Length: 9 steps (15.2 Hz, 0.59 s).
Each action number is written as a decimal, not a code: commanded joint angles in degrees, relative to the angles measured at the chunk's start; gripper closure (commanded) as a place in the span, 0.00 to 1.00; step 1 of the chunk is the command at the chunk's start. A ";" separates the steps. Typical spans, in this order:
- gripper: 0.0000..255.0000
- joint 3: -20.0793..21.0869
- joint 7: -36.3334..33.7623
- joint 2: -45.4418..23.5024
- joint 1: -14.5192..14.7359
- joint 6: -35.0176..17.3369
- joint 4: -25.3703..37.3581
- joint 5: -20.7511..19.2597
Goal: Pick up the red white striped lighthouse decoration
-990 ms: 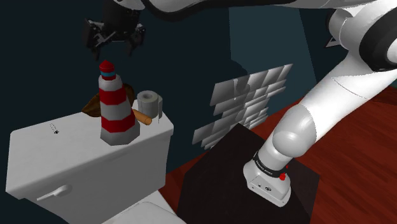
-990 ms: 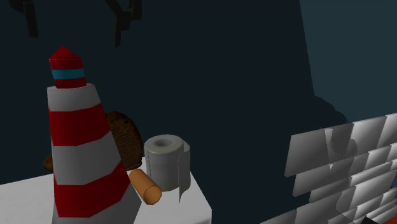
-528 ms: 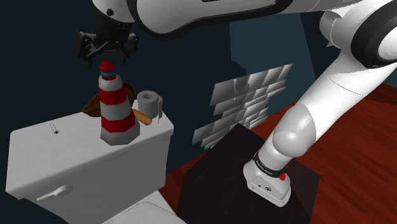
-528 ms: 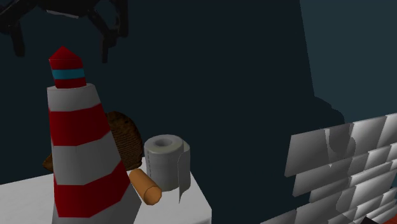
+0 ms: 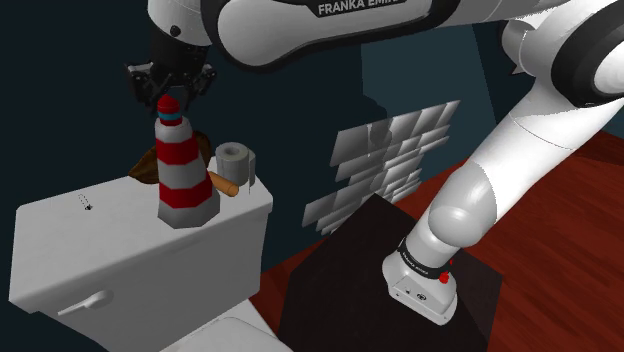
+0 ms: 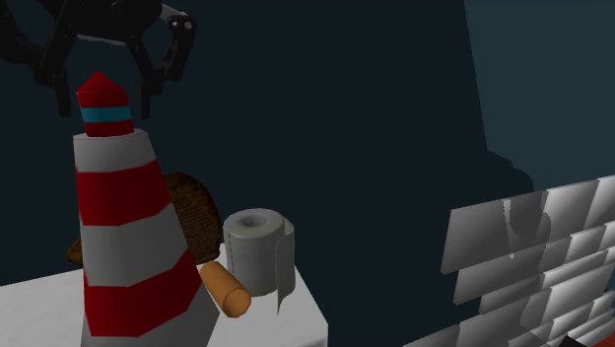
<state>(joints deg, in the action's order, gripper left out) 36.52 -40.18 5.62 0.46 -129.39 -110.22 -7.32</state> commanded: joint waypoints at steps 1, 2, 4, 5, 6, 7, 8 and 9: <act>1.00 0.01 -0.01 -0.06 0.00 0.00 -0.08 0.02; 1.00 -0.01 0.03 -0.03 0.00 0.02 -0.08 0.05; 1.00 -0.01 0.02 -0.04 0.00 -0.02 -0.11 0.05; 1.00 0.04 -0.07 -0.17 0.00 0.09 0.10 -0.06; 1.00 0.01 0.11 -0.10 0.01 0.83 0.79 0.08; 1.00 -0.02 0.26 -0.05 0.01 1.58 1.52 0.19; 1.00 -0.04 0.41 -0.02 0.01 2.33 2.25 0.30; 1.00 -0.05 0.56 0.00 0.01 3.09 3.00 0.39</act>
<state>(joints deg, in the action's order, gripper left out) 36.54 -39.88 5.38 0.48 -127.01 -107.92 -7.16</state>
